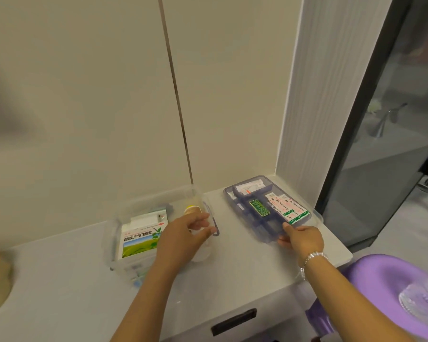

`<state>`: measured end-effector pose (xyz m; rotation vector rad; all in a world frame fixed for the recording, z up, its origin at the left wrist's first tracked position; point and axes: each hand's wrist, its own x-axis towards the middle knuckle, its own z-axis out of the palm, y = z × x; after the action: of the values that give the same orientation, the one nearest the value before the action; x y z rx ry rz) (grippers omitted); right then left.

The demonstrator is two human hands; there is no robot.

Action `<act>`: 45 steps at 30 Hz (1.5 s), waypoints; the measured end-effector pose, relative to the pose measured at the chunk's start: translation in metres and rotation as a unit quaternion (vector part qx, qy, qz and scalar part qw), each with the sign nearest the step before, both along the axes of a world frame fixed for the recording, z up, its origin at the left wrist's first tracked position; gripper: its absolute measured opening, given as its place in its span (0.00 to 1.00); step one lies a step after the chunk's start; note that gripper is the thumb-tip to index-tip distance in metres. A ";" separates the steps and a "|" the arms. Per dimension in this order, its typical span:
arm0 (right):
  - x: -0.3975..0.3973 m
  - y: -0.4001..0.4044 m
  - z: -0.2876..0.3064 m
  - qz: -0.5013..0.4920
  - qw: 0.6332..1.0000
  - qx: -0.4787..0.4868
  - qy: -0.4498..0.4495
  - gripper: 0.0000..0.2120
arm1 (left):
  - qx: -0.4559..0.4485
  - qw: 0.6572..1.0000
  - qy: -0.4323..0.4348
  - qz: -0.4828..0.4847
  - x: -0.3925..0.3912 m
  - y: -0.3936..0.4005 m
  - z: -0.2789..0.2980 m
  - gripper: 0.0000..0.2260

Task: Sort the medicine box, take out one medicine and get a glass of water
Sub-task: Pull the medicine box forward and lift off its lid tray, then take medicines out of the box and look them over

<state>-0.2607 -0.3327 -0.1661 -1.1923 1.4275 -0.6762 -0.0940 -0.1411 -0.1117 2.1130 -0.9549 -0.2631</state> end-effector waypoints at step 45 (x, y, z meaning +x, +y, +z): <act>0.115 0.107 0.053 0.347 0.839 -0.373 0.192 0.19 | 0.136 0.984 -0.089 0.069 0.062 0.072 -0.001 0.26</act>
<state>-0.1457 -0.2256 -0.1130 -2.4201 0.8951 -0.4811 -0.0320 -0.0687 -0.1124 2.4770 -0.9108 -0.1413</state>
